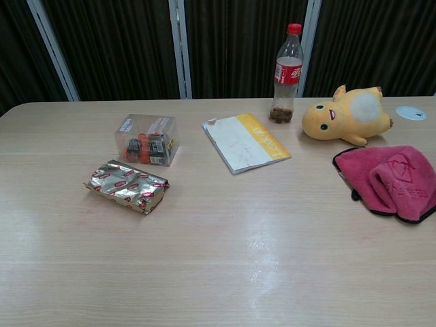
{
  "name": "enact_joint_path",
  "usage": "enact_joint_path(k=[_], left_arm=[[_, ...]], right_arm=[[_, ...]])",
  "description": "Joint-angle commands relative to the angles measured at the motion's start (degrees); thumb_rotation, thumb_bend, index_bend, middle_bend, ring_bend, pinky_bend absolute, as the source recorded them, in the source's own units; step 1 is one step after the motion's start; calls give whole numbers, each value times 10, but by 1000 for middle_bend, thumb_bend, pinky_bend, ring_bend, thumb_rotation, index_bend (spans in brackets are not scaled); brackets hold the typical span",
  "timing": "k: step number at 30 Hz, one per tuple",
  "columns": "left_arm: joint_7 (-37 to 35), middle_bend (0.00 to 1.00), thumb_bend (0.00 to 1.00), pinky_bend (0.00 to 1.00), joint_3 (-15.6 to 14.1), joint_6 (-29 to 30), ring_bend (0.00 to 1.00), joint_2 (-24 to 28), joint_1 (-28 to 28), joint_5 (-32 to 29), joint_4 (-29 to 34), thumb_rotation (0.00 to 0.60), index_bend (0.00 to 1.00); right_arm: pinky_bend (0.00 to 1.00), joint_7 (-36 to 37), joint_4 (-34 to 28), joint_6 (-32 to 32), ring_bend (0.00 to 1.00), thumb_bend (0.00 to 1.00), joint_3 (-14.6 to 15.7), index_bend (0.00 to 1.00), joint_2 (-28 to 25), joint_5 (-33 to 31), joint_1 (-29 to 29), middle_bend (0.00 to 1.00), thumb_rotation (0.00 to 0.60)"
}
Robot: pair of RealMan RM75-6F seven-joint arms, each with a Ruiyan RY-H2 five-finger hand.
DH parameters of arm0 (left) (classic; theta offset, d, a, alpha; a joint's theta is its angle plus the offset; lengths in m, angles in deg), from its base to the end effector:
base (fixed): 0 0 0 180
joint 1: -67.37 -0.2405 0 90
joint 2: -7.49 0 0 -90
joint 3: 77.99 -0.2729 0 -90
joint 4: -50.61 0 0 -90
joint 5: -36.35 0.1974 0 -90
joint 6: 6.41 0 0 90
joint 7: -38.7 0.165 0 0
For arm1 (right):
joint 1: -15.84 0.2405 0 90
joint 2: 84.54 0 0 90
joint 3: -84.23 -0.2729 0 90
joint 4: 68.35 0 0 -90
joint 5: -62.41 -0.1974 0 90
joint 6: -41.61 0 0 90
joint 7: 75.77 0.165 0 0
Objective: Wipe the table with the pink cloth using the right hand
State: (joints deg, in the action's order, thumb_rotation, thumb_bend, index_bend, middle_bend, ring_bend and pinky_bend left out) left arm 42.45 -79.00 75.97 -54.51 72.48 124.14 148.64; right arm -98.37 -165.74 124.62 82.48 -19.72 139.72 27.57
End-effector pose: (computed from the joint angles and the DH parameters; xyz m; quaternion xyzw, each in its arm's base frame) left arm -0.3076 0.1877 0.1622 -0.6290 -0.4097 -0.3600 0.5540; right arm -0.3045 -0.2332 0.1650 0.6423 -0.3141 0.2883 0.6369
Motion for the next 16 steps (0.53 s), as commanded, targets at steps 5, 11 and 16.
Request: enact_joint_path(k=[5,11,16], left_arm=[[-13,0,0,0,1,10,0,-5,2,18,-18,600,0],[-12,0,0,0,-1,10,0,-5,2,21,-25,600,0],[-13,0,0,0,0,11,0,-4,2,21,-24,600,0]], right_arm=[[173,117,45,113,0,16,39,45,-16,105,-76,0,600],[139,120,45,88,0,12,38,1,-14,106,-75,0,600],[138,115,48,88,0,6,36,0,-11,120,-77,0,600]])
